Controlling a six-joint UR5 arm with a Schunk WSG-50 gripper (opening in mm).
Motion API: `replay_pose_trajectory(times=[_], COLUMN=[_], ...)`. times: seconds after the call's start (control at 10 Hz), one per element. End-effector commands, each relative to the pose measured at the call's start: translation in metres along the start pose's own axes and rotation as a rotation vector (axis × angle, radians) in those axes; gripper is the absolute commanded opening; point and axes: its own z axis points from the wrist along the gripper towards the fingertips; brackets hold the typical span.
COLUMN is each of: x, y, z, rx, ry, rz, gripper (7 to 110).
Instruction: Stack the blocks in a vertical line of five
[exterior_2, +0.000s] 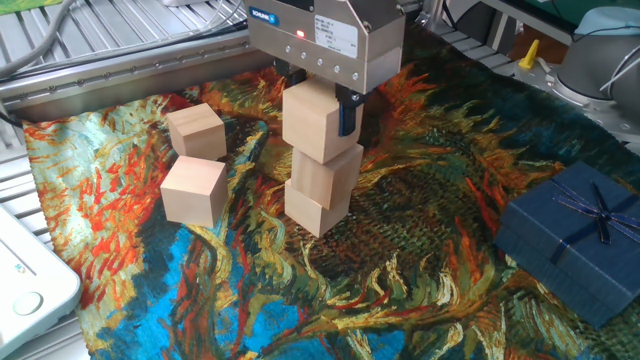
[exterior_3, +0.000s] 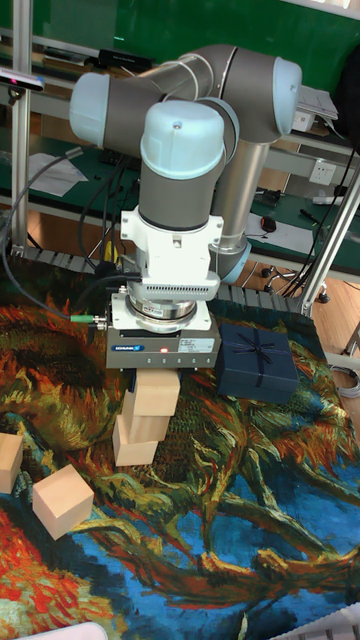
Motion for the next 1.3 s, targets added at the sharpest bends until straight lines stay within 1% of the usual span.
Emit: replay_pose_trajectory(times=[0.0,0.1,0.2,0.3,0.5,0.6,0.7,0.8,0.9,1.1,1.2], x=[-0.004,-0.006,-0.006,-0.007,-0.006,-0.006,-0.005,-0.001,-0.001,-0.001,-0.001], y=[0.002,0.013,0.009,0.011,0.012,0.01,0.007,-0.003,-0.001,-0.001,0.001], z=[-0.002,-0.003,-0.003,-0.003,-0.003,-0.003,-0.003,-0.003,-0.003,-0.004,-0.003], rx=[-0.014,-0.063,-0.049,-0.058,-0.06,-0.052,-0.038,0.007,0.0,0.0,-0.011], ry=[-0.014,-0.023,-0.025,-0.027,-0.025,-0.024,-0.018,0.0,-0.002,-0.001,0.003], rz=[-0.036,-0.091,-0.104,-0.098,-0.086,-0.066,-0.02,0.042,0.039,0.036,0.004], gripper=[7,44,44,88,88,88,44,44,7,7,7])
